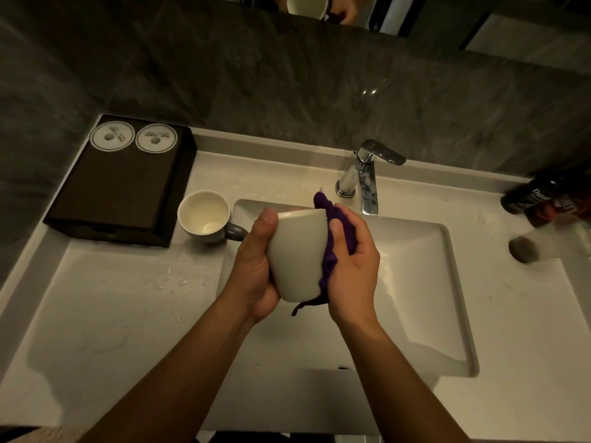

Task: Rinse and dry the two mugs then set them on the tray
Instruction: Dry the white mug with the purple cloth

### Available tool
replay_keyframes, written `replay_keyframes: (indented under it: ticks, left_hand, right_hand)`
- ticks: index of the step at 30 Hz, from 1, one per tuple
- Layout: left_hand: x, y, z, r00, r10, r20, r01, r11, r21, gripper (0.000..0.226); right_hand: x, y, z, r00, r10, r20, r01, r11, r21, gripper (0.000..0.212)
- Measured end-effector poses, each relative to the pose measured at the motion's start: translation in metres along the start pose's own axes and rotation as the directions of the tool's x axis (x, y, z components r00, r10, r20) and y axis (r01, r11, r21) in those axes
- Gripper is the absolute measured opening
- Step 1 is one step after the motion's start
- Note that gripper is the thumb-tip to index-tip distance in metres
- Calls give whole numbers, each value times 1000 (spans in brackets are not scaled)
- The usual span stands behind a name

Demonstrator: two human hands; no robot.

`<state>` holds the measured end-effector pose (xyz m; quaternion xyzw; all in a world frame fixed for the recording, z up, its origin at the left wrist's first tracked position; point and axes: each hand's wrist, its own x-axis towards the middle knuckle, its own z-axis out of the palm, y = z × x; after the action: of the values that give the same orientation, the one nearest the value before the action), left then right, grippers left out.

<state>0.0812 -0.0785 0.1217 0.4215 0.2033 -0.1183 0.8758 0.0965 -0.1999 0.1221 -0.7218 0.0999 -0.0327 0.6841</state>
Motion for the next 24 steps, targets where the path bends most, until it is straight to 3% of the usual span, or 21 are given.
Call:
replay_keyframes:
  ticks: [3,6,9,15,19,22,24]
  left_hand:
    - [3,-1,7,986,75,-150,-58,992,115,92]
    - [4,-5,7,968,166,-188,-135,977,165,113]
    - [1,-6,13,955,189,-226,-169,980,105,91]
    - [3,-4,34,901,167,-399,-262,945,-195,79]
    - [0,-6,35,887,145,-438,-298,905,-303,73]
    - [-3,-11,36,874,141,-465,-324,883,-341,68]
    - [-2,-16,33,870,185,-458,-342,895,-288,71]
  right_hand:
    - [2,-3,-2,993,-54,-109,54,999,-3,25]
    - [6,-9,-6,984,-151,-90,147,988,-50,31]
    - [8,-11,-4,984,-167,-65,163,985,-59,32]
    - [-15,3,20,991,109,-77,-89,970,227,34]
    - [-29,3,30,987,151,-49,-131,951,280,35]
    - [-31,4,31,969,244,-31,-226,932,283,36]
    - [-28,4,32,917,398,17,-372,840,396,35]
